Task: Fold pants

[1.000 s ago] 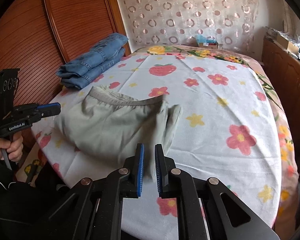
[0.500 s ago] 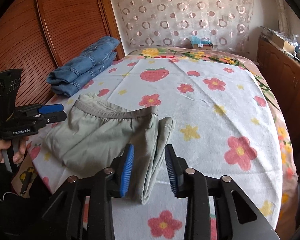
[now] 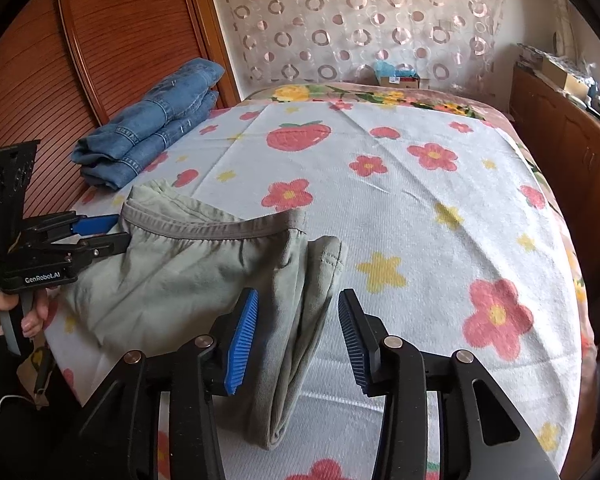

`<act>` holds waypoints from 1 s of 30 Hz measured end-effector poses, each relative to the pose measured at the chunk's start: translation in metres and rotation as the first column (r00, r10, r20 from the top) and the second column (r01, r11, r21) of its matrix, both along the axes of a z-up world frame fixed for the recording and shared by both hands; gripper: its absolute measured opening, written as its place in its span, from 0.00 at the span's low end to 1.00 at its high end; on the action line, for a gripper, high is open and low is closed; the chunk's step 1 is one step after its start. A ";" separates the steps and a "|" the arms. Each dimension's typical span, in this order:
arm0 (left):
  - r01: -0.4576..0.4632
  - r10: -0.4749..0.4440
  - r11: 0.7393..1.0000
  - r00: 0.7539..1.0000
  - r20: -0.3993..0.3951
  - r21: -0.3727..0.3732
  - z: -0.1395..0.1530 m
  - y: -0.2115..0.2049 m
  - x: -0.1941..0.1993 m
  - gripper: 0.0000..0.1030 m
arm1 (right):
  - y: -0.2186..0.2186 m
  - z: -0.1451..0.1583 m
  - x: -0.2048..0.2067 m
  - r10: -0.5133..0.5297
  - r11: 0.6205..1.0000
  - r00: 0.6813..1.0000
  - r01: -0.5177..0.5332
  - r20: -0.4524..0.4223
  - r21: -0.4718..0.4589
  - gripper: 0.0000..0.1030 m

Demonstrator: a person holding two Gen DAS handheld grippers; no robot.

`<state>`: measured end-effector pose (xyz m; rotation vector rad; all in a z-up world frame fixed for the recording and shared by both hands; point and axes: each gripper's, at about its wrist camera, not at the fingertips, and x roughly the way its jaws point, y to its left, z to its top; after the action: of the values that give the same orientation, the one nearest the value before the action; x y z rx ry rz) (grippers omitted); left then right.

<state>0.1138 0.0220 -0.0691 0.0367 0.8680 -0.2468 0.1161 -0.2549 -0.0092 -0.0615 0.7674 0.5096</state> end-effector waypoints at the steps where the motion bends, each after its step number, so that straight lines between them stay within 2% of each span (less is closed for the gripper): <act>1: -0.004 0.004 1.000 1.000 0.006 0.000 0.001 0.000 0.000 0.62 | -0.001 0.000 0.000 0.002 1.000 1.000 -0.002 -0.001 0.001 0.42; 2: -0.006 0.006 1.000 1.000 0.019 -0.007 0.003 0.001 -0.002 0.77 | -0.001 0.000 0.000 0.002 1.000 1.000 -0.002 -0.001 0.001 0.43; 3: -0.008 0.008 1.000 1.000 0.030 -0.013 0.005 0.001 -0.003 0.78 | -0.001 0.000 0.001 0.004 1.000 1.000 -0.004 -0.001 0.001 0.43; 12: -0.008 0.008 1.000 1.000 0.021 -0.021 0.009 0.001 0.004 0.78 | -0.005 0.001 0.002 0.005 1.000 1.000 -0.005 0.006 0.004 0.44; 15: -0.001 0.001 1.000 1.000 -0.006 -0.014 0.002 -0.001 0.012 0.78 | -0.004 0.000 0.005 0.001 1.000 1.000 -0.001 0.005 0.002 0.49; 19: -0.005 0.004 1.000 0.999 -0.039 -0.026 -0.008 -0.001 0.017 0.78 | -0.003 -0.001 0.011 -0.006 1.000 1.000 0.006 -0.007 -0.002 0.50; 25: 0.009 -0.009 1.000 1.000 -0.005 0.014 -0.010 -0.006 0.013 0.79 | 0.002 -0.003 0.018 -0.016 1.000 1.000 0.016 -0.018 -0.027 0.50; 30: 0.008 -0.008 1.000 1.000 -0.002 0.018 -0.011 -0.006 0.013 0.79 | 0.010 -0.005 0.014 -0.025 0.997 0.999 0.026 0.020 -0.070 0.50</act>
<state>0.1268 0.0164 -0.0797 0.0572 0.8721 -0.2467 0.1303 -0.2453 -0.0140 -0.1216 0.7659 0.4574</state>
